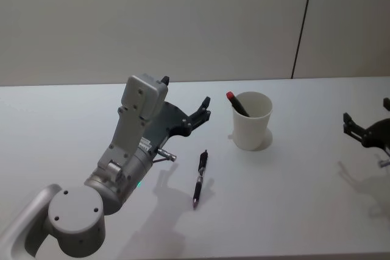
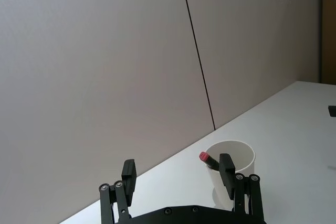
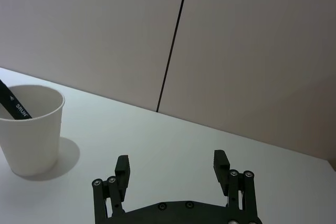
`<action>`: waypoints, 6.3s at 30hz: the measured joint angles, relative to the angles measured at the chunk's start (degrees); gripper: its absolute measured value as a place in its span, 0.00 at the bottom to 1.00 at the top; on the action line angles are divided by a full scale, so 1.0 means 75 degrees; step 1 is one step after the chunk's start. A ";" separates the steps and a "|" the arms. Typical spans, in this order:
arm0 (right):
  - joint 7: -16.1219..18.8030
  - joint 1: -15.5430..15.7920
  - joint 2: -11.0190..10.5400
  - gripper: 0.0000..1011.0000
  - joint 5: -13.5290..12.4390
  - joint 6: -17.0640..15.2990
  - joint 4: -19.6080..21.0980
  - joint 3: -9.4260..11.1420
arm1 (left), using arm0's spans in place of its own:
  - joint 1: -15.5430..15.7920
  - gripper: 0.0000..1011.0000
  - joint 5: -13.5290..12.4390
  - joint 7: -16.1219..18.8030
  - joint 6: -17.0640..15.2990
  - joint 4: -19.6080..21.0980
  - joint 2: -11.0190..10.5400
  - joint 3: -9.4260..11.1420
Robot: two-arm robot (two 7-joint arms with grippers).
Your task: Place the pen into the pen holder.
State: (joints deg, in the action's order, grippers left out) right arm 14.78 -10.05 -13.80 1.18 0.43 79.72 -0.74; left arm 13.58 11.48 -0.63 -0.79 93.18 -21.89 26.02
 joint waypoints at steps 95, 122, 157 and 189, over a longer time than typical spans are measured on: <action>0.0055 0.0348 -0.0121 0.99 -0.0023 -0.0157 0.0266 0.0099 | 0.0452 0.99 0.0569 -0.0207 -0.4635 -0.1463 0.1067 0.0212; 0.0055 0.0348 -0.0121 0.99 -0.0023 -0.0158 0.0266 0.0100 | 0.0747 0.76 -0.0060 -0.0567 -0.4855 -0.1975 0.1283 0.0250; 0.0055 0.0348 -0.0121 0.99 -0.0023 -0.0158 0.0266 0.0099 | 0.0776 0.13 -0.0306 -0.0715 -0.4794 -0.2111 0.1381 0.0201; 0.0055 0.0348 -0.0121 0.99 -0.0024 -0.0158 0.0266 0.0099 | 0.0122 0.13 -0.1344 -0.0408 -0.3031 -0.0529 0.0651 -0.0024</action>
State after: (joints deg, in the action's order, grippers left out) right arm 15.19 -7.44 -14.71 1.01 -0.75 81.72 0.00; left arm 14.50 1.40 -3.68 -23.53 89.20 -17.01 25.84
